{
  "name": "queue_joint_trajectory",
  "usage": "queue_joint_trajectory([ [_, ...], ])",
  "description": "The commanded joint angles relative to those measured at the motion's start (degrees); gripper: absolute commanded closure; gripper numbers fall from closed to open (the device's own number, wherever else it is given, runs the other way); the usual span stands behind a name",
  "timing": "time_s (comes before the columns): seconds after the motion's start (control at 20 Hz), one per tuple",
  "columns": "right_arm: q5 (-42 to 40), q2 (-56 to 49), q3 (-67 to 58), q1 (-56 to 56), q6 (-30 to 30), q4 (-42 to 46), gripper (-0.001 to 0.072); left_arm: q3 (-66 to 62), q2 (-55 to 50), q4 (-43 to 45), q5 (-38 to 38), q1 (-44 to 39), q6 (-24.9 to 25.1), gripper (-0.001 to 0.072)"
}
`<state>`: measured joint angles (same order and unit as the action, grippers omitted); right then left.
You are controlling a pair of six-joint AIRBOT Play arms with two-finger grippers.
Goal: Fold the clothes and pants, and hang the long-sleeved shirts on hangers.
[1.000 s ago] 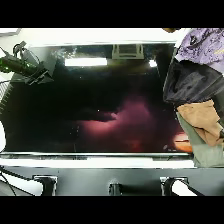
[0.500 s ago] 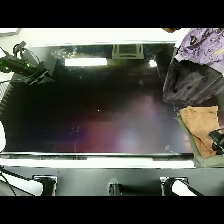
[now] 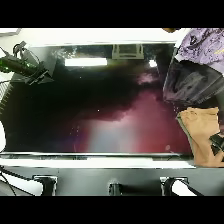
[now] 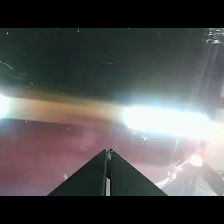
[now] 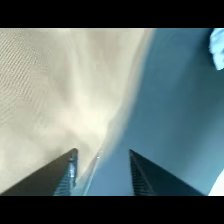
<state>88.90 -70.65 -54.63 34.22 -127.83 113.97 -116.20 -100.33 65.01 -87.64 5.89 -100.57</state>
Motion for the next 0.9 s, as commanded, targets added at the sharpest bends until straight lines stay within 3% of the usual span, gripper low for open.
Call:
queue_joint_trajectory([
  [0.0,0.37,0.04,-1.38,0.04,1.7,4.39,0.0295,0.0,0.02,0.0,0.0,-0.02,0.02,0.069],
  [0.1,-3.91,0.04,-6.82,-0.15,4.09,2.05,0.0306,0.0,0.35,0.0,0.0,0.11,0.0,0.069],
  [0.25,-16.24,0.04,-16.65,-0.26,11.28,-14.67,0.0502,0.02,2.84,1.51,0.09,0.17,0.35,0.069],
  [0.4,-24.2,0.04,-20.06,-5.55,22.67,-31.82,0.0599,2.03,8.02,7.08,0.61,-1.01,3.61,0.069],
  [0.5,-23.96,0.0,-20.0,-14.8,26.71,-33.86,0.0625,7.48,13.79,9.16,2.36,-2.32,4.76,0.069],
  [0.55,-23.98,0.0,-20.0,-20.48,27.26,-33.86,0.0682,10.78,16.92,9.66,3.67,-2.86,4.74,0.069],
  [0.85,-24.11,0.02,-20.02,-48.68,29.92,-32.09,0.0683,28.87,34.18,12.46,7.76,-4.17,4.55,0.069],
])
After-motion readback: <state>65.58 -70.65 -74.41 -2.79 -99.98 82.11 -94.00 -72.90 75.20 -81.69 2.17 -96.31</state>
